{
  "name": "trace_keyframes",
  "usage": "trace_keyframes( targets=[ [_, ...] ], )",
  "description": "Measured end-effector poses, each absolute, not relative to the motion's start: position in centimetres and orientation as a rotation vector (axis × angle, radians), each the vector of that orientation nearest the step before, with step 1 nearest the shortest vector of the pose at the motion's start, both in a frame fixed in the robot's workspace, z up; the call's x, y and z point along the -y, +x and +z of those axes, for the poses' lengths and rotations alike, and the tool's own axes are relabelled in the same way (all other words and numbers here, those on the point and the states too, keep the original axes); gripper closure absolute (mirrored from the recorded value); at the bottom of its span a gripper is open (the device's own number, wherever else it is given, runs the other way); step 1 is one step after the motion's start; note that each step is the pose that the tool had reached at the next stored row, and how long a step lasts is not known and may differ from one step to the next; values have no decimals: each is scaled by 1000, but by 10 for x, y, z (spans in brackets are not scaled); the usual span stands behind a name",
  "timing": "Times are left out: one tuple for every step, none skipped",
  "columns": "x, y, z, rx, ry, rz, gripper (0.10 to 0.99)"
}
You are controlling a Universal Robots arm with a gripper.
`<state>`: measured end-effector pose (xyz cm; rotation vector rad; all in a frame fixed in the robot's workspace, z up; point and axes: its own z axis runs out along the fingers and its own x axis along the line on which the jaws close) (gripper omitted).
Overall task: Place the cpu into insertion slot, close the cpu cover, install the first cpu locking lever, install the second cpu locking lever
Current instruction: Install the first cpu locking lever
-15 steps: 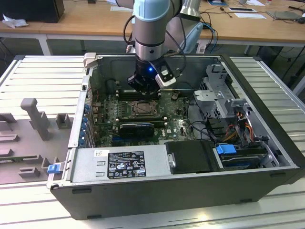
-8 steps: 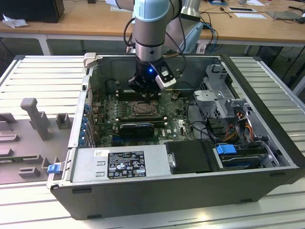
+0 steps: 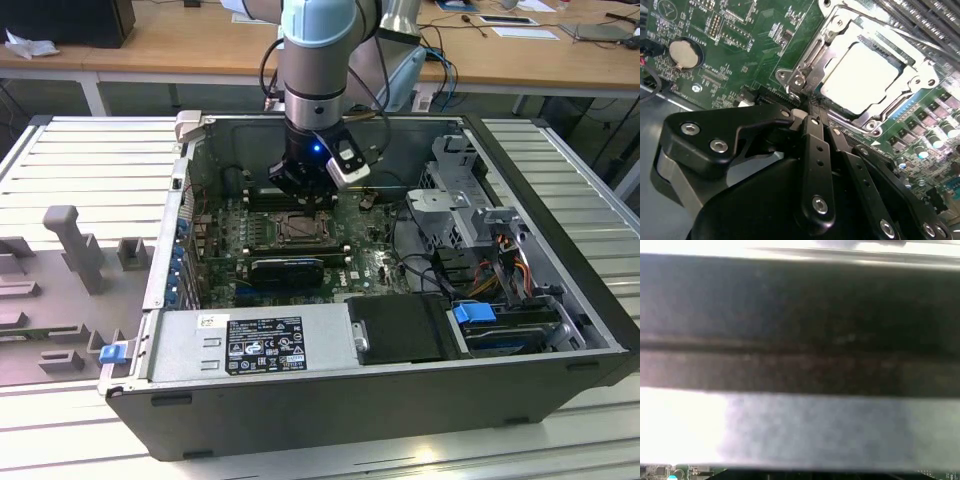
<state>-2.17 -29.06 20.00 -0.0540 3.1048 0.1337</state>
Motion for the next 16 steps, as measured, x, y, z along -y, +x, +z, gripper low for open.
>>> trace_keyframes(
  targets=[
    [290,-22,200,-3104,-56,153,980],
    [291,-22,200,-3104,-56,155,980],
    [291,-22,202,-3103,-56,155,980],
    [290,-22,205,-3104,-56,155,980],
    [291,-22,211,-3104,-56,154,980],
    [291,-22,217,-3104,-56,153,980],
    [291,-22,219,-3104,-56,153,980],
    [291,-22,220,-3104,-57,152,980],
    [291,-22,220,-3104,-57,152,980],
    [291,-22,220,-3104,-56,152,980],
    [293,-22,220,-3104,-56,152,980],
    [294,-22,220,-3104,-56,152,980],
    [294,-22,220,-3104,-56,152,980],
    [294,-22,220,-3104,-56,152,980],
    [295,-22,220,-3104,-56,152,980],
    [295,-22,220,-3104,-56,152,980]
  ],
)
